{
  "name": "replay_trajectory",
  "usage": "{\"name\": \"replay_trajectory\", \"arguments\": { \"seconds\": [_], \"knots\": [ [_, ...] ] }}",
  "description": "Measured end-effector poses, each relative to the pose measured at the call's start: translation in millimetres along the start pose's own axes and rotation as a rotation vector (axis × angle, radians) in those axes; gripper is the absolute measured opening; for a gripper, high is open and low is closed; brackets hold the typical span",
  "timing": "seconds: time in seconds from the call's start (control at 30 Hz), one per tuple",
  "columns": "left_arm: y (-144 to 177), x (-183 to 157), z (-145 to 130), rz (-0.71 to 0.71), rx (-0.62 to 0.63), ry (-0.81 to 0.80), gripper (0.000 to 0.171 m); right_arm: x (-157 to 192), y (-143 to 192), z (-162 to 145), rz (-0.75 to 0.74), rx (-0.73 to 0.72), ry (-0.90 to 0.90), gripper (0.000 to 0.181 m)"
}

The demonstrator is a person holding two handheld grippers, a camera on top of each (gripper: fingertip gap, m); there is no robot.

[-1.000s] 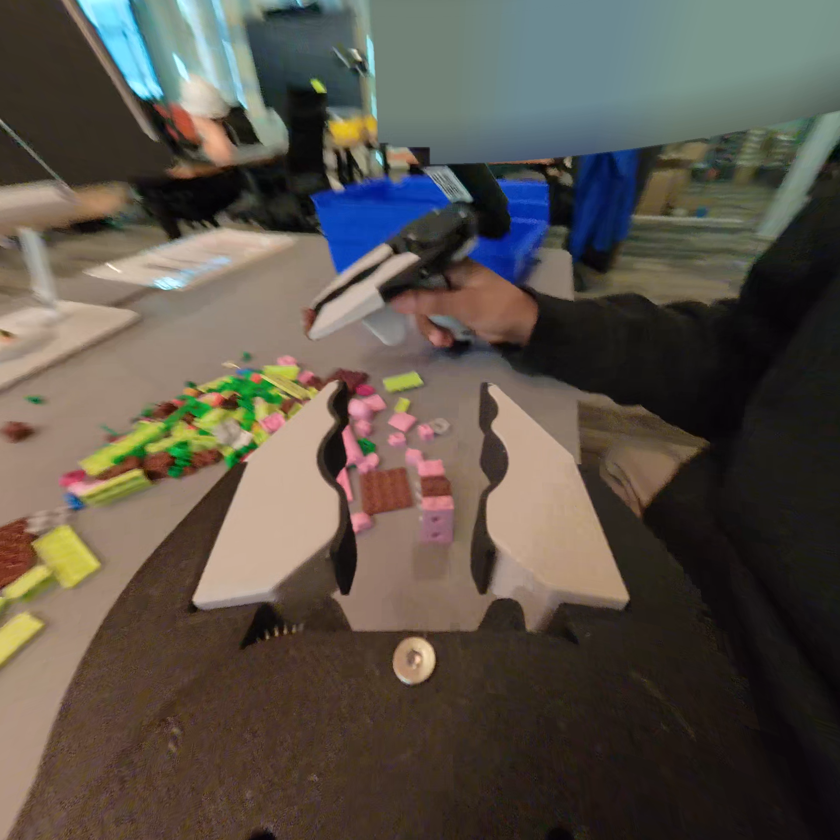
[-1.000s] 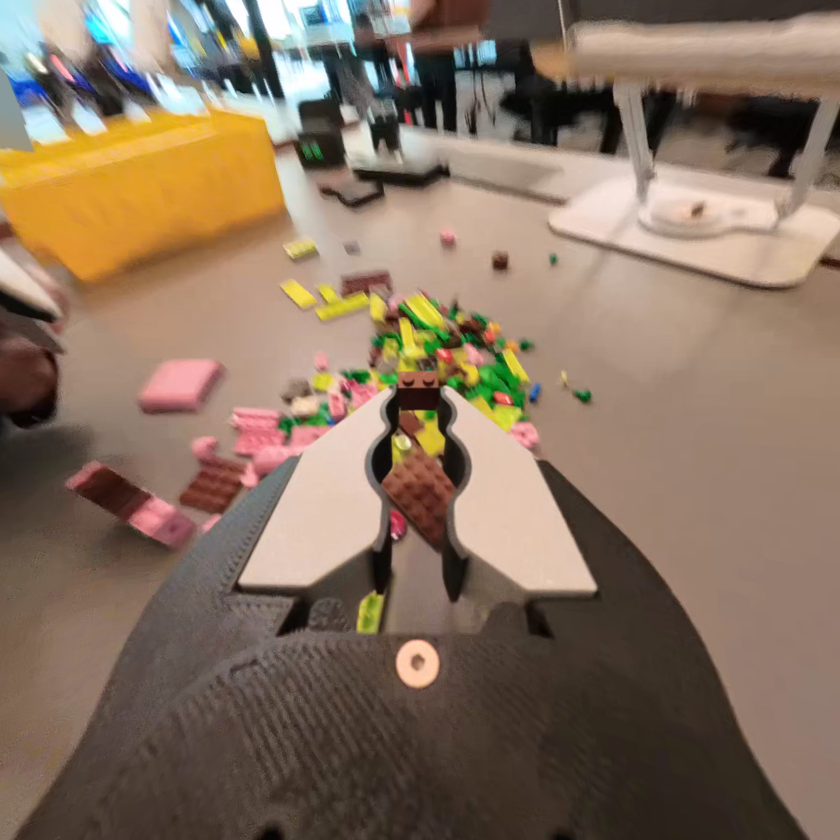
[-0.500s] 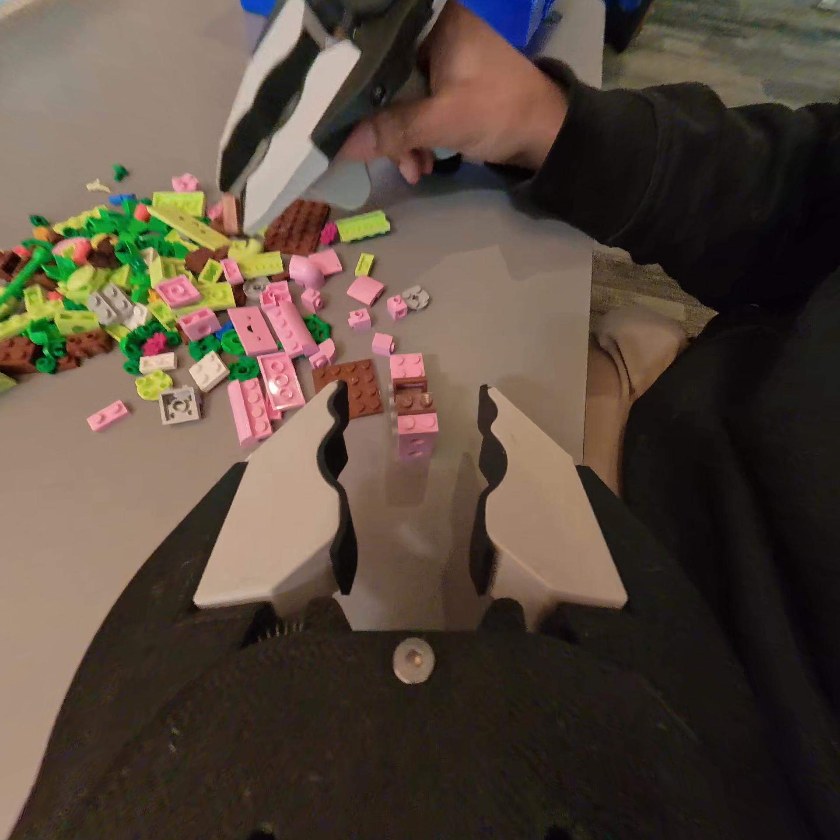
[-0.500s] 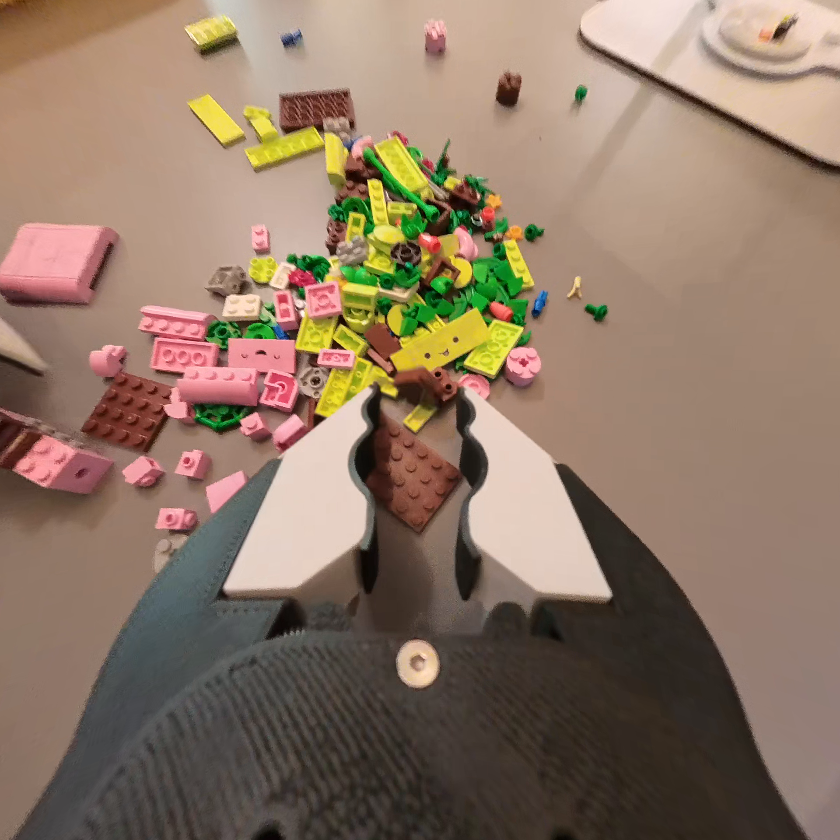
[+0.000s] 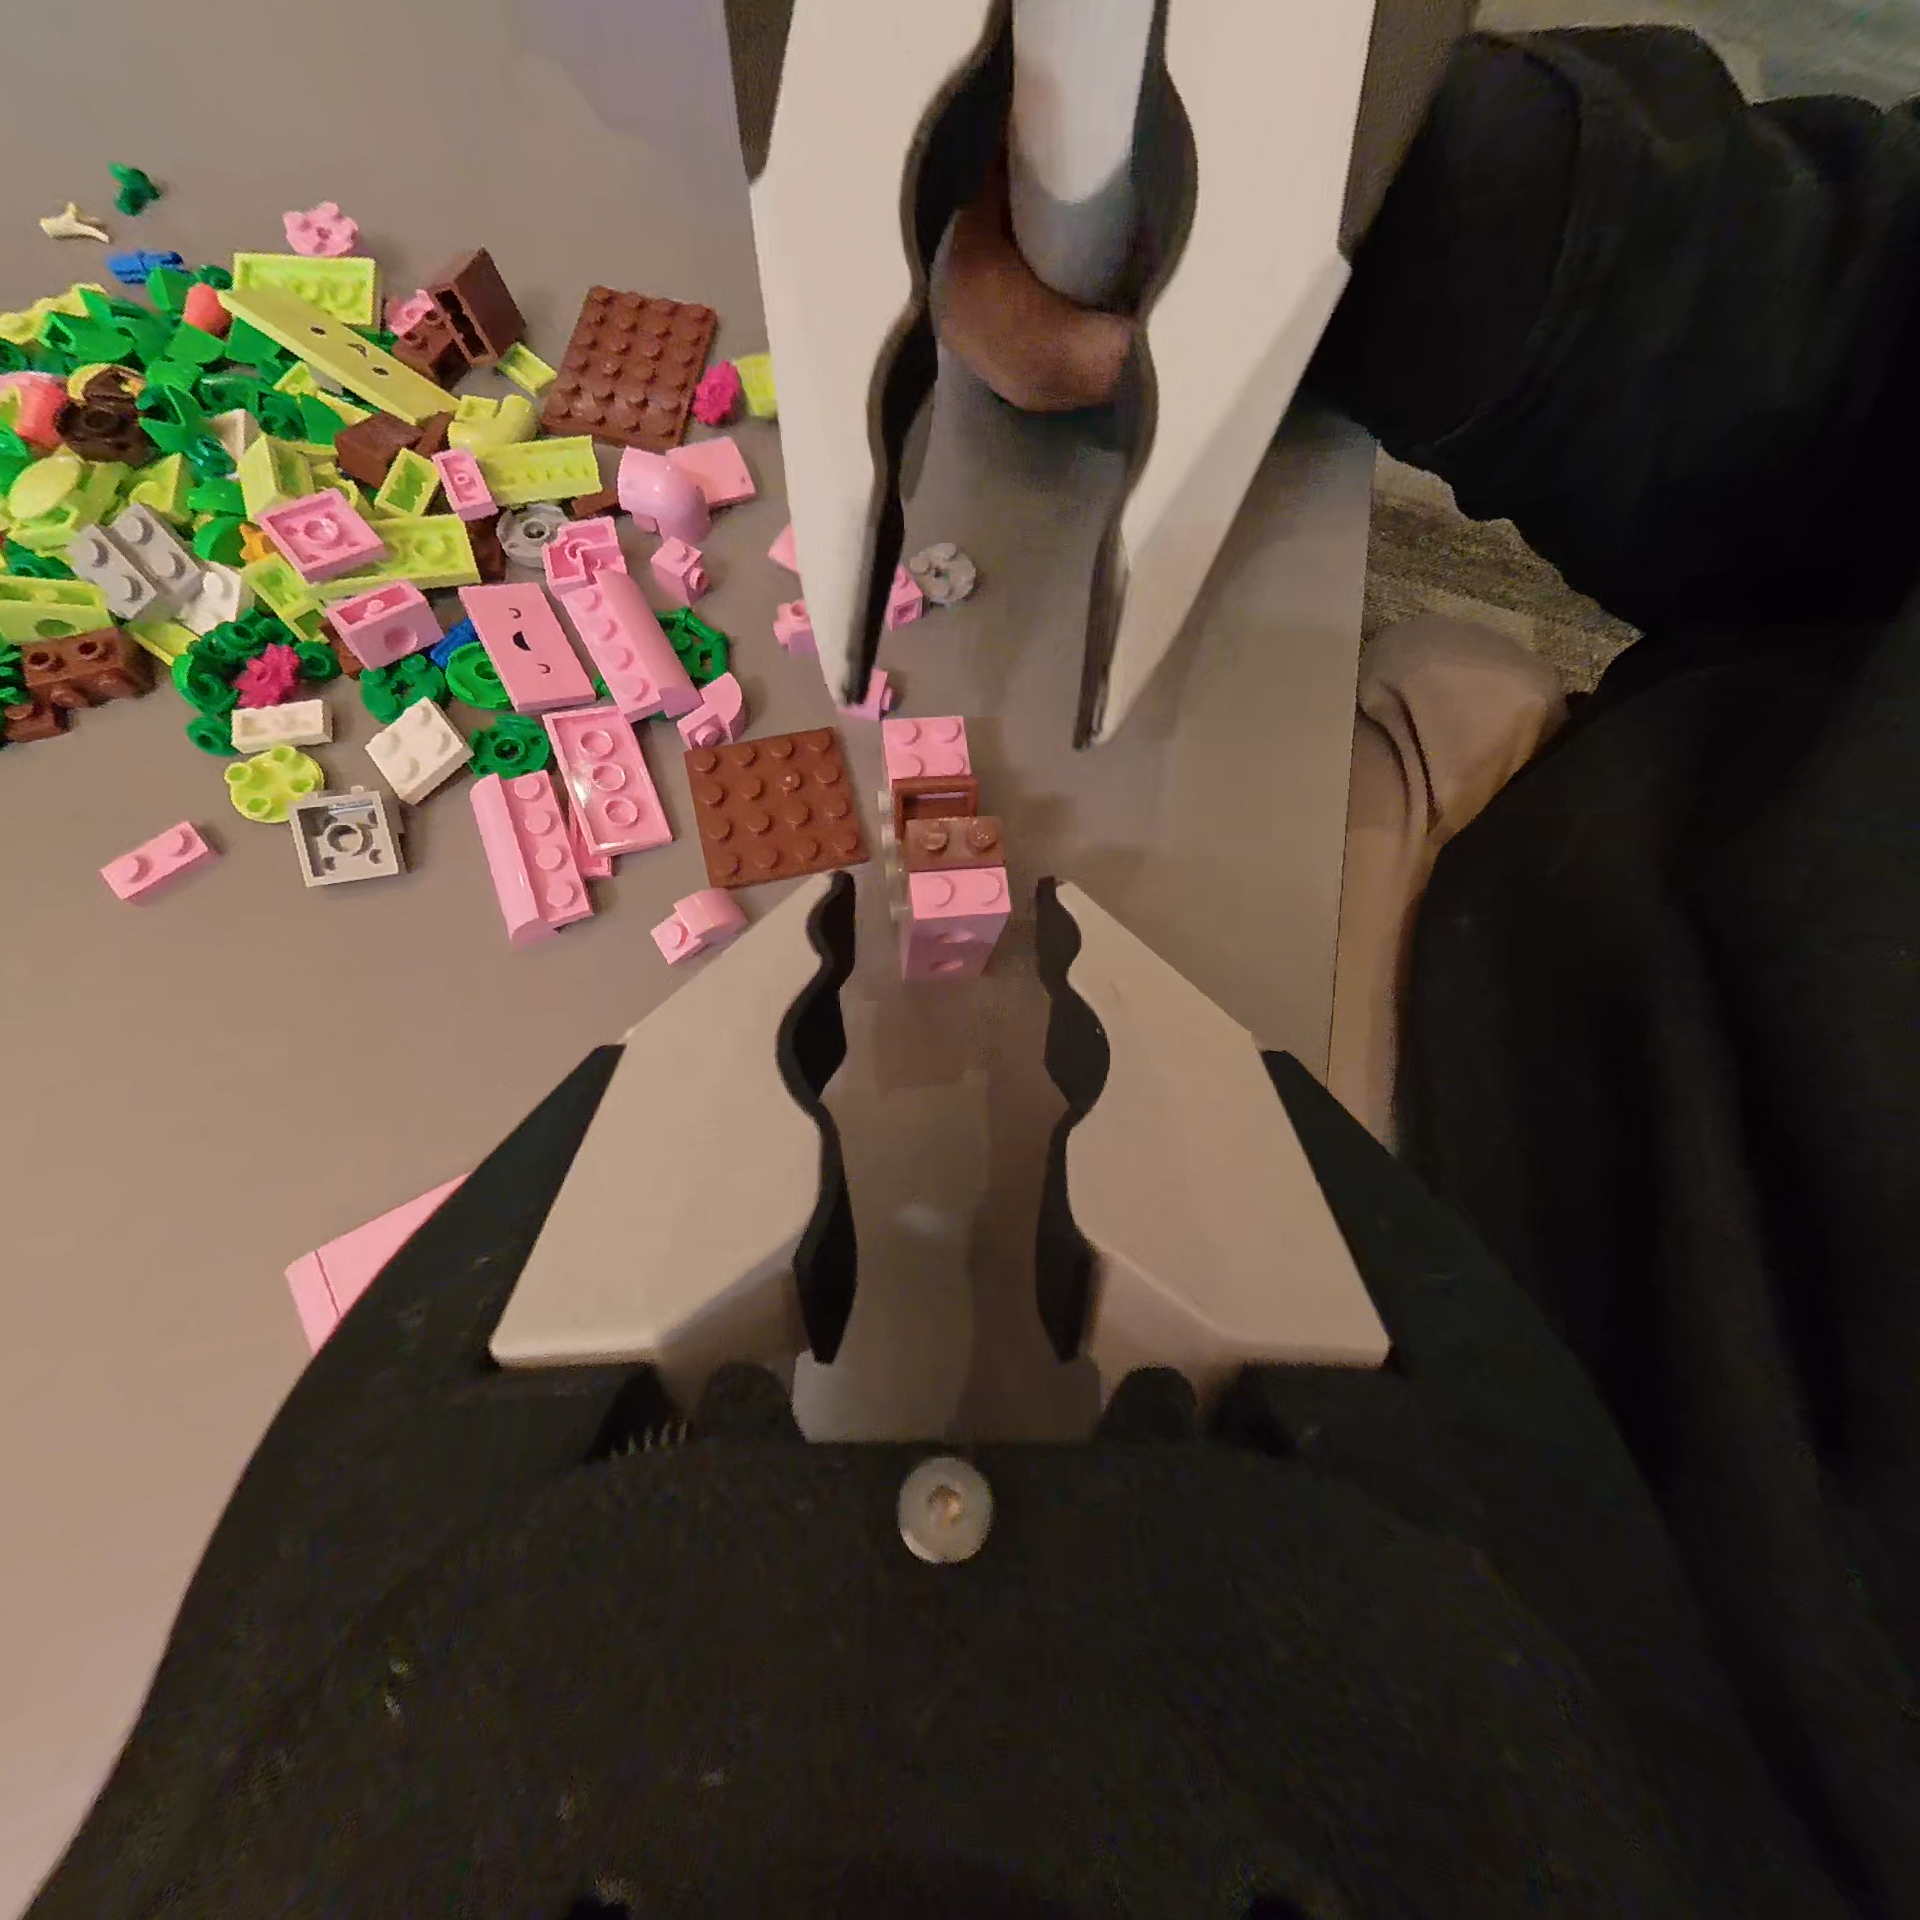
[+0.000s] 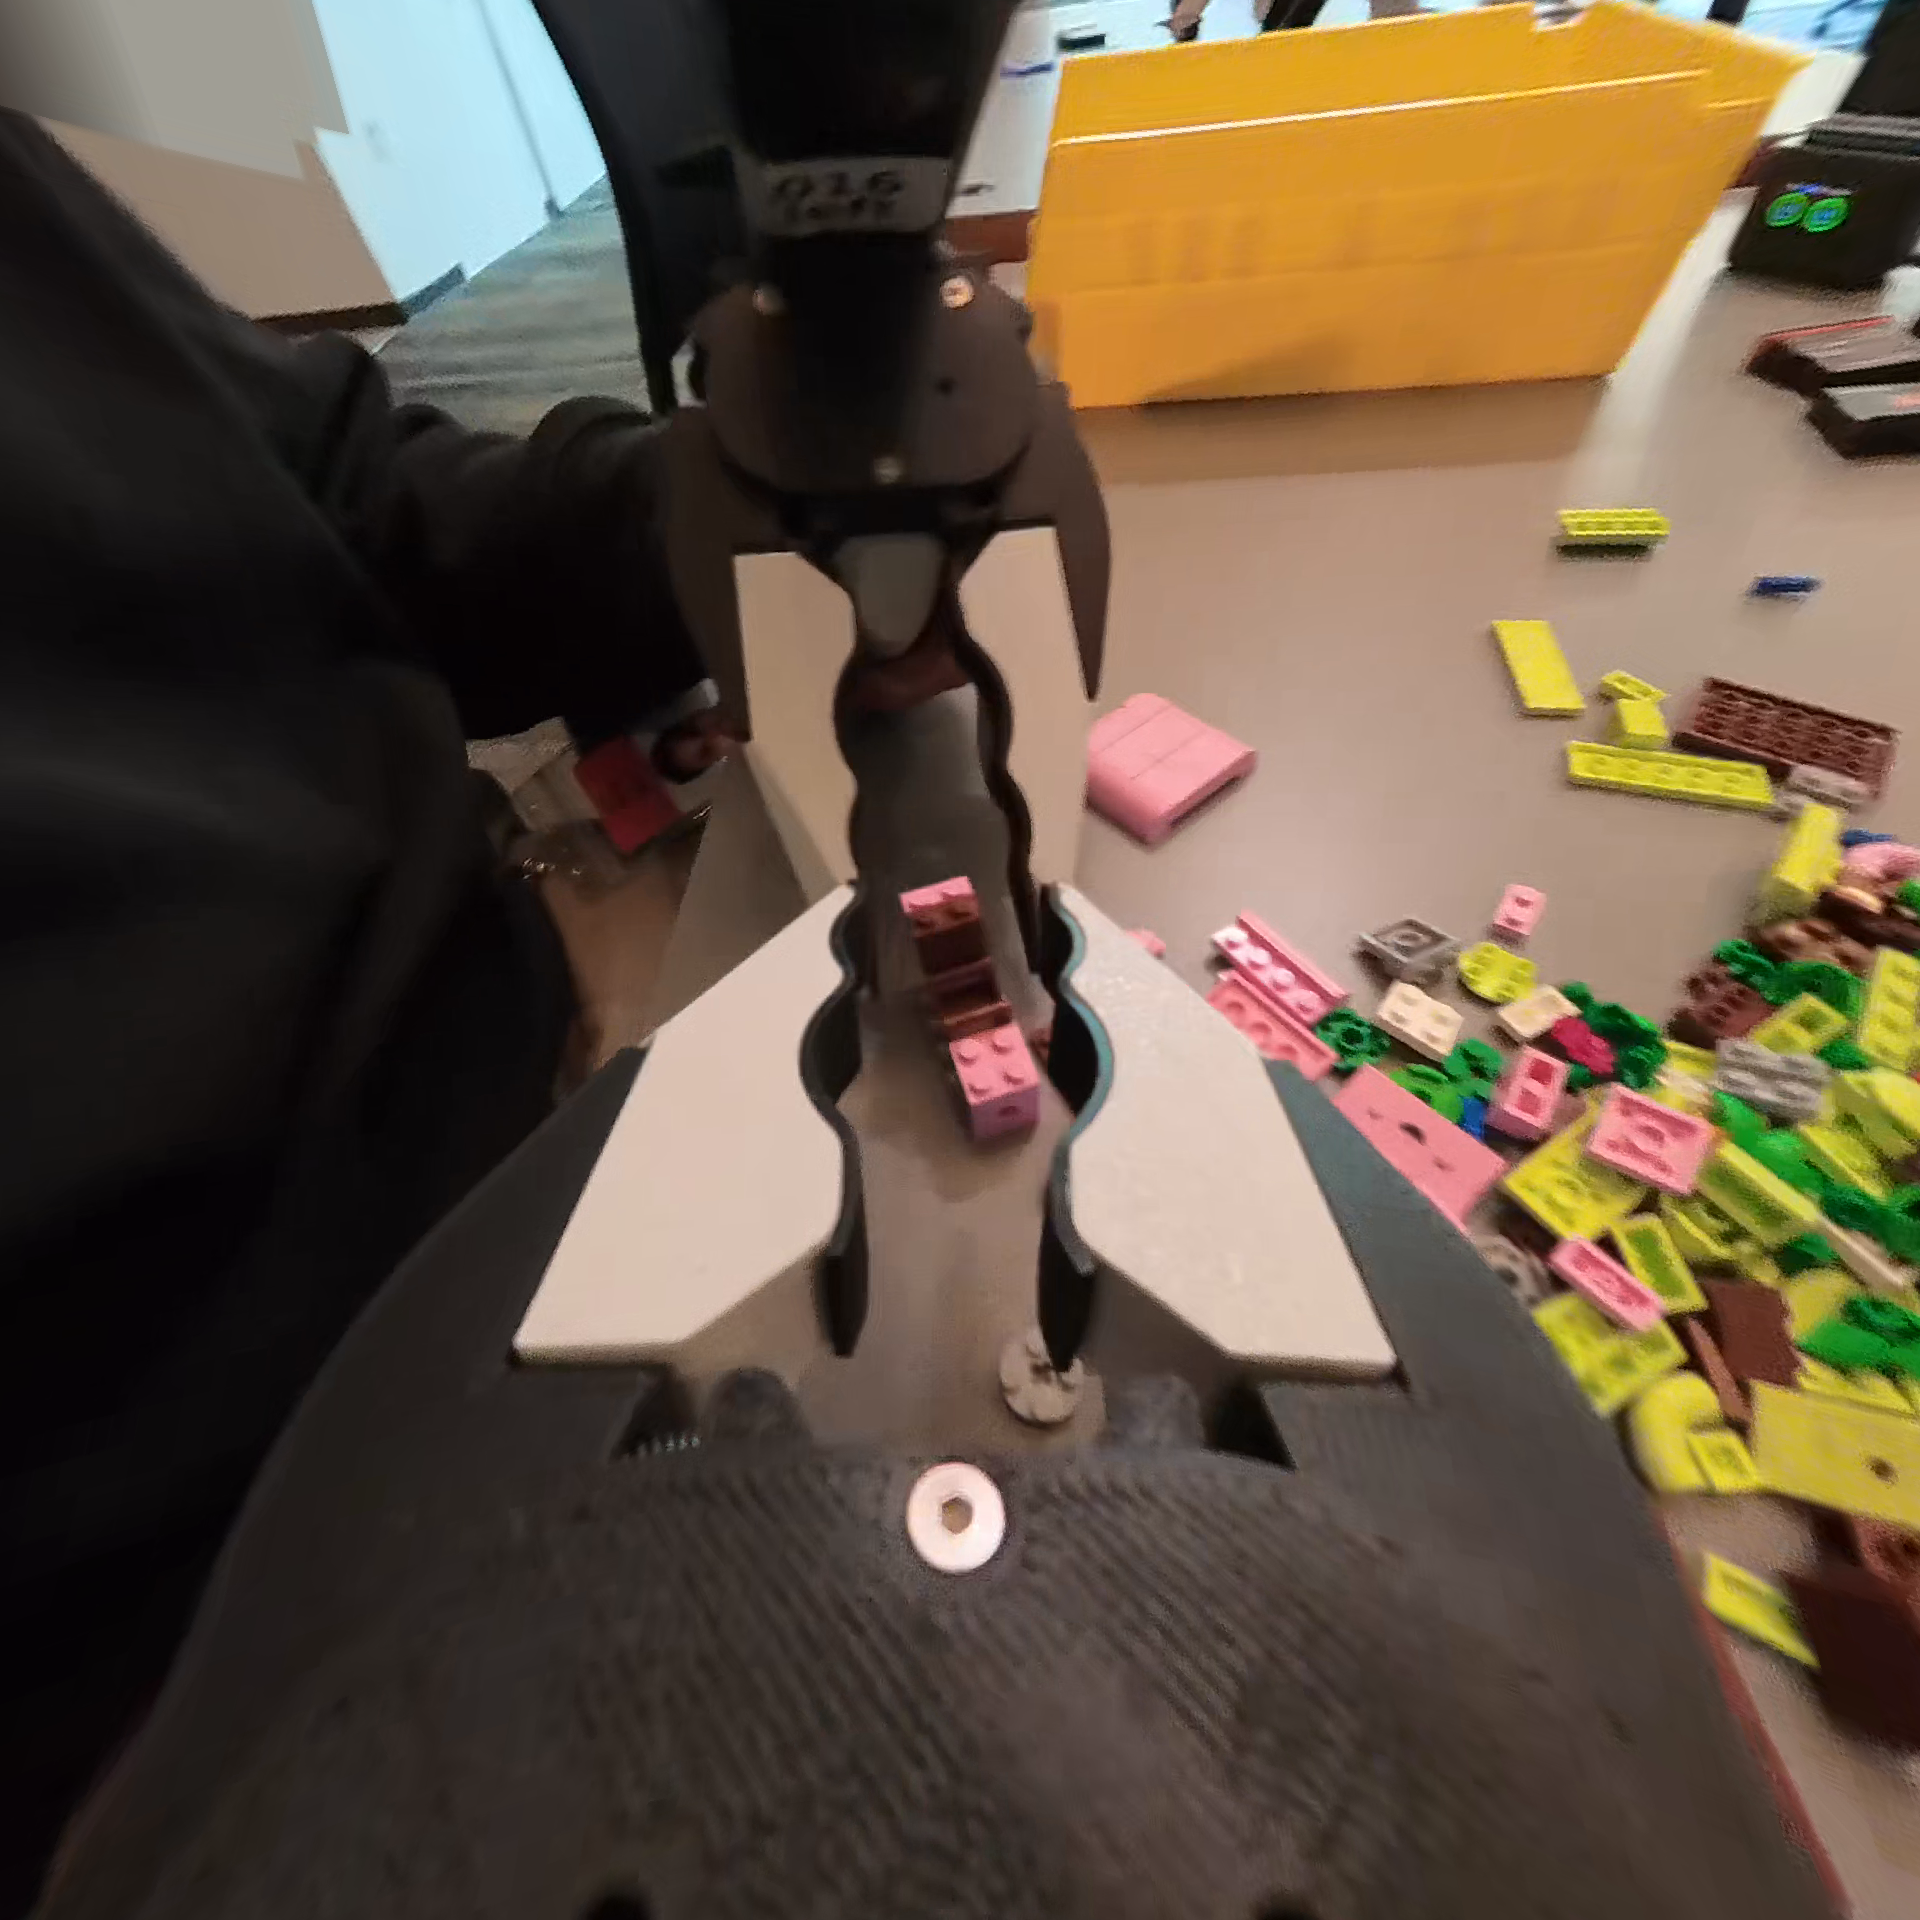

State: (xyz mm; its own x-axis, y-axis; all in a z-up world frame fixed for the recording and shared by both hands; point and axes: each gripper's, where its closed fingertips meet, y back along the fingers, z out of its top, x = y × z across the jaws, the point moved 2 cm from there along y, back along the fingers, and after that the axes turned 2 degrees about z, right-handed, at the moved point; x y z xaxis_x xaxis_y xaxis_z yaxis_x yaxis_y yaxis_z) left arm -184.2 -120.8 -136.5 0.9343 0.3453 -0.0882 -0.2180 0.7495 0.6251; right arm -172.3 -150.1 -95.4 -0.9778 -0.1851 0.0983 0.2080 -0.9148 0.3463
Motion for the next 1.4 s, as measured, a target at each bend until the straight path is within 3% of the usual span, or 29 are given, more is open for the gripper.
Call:
{"name": "replay_trajectory", "arguments": {
  "seconds": [0.27, 0.33, 0.77, 0.8, 0.87, 0.9, 0.93, 1.0, 1.17, 1.23, 1.4],
  "knots": [
    [-5.5, -1.9, -7.1, 0.008, 0.065, -0.033, 0.016, 0.3, -23.4, -22.1, -0.023, 0.202, 0.036, 0.024],
    [-5.3, -2.4, -7.3, 0.007, 0.064, -0.042, 0.016, 2.8, -24.4, -22.3, -0.009, 0.206, 0.045, 0.013],
    [-8.2, -3.2, -9.2, 0.019, 0.084, -0.081, 0.019, 2.4, -22.1, -20.8, -0.004, 0.186, 0.001, 0.012],
    [-8.4, -3.6, -9.5, 0.016, 0.086, -0.082, 0.019, 6.1, -19.3, -8.2, 0.019, 0.102, -0.001, 0.014],
    [-9.8, -1.1, -8.0, 0.038, 0.085, -0.061, 0.019, 21.4, 16.2, 59.5, 0.15, -0.347, -0.037, 0.012],
    [-10.9, -0.2, -7.2, 0.047, 0.085, -0.043, 0.019, 13.2, 25.4, 65.2, 0.126, -0.411, -0.061, 0.011],
    [-11.4, -0.3, -6.7, 0.047, 0.084, -0.035, 0.019, -0.2, 18.8, 49.6, 0.044, -0.32, -0.069, 0.012],
    [-10.9, -0.7, -7.1, 0.048, 0.083, -0.062, 0.019, -3.1, 7.2, 35.8, 0.033, -0.231, -0.097, 0.012],
    [-10.3, 1.0, -5.4, 0.067, 0.072, -0.045, 0.018, -15.1, 16.3, 44.9, 0.066, -0.361, -0.257, 0.012],
    [-9.7, 2.2, -3.9, 0.071, 0.06, -0.026, 0.043, -22.4, 25.5, 45.1, 0.082, -0.416, -0.335, 0.012],
    [8.2, 1.3, 28.2, -0.015, -0.19, 0.107, 0.053, -22.6, 36.0, 51.3, 0.13, -0.497, -0.37, 0.012]
  ]
}}
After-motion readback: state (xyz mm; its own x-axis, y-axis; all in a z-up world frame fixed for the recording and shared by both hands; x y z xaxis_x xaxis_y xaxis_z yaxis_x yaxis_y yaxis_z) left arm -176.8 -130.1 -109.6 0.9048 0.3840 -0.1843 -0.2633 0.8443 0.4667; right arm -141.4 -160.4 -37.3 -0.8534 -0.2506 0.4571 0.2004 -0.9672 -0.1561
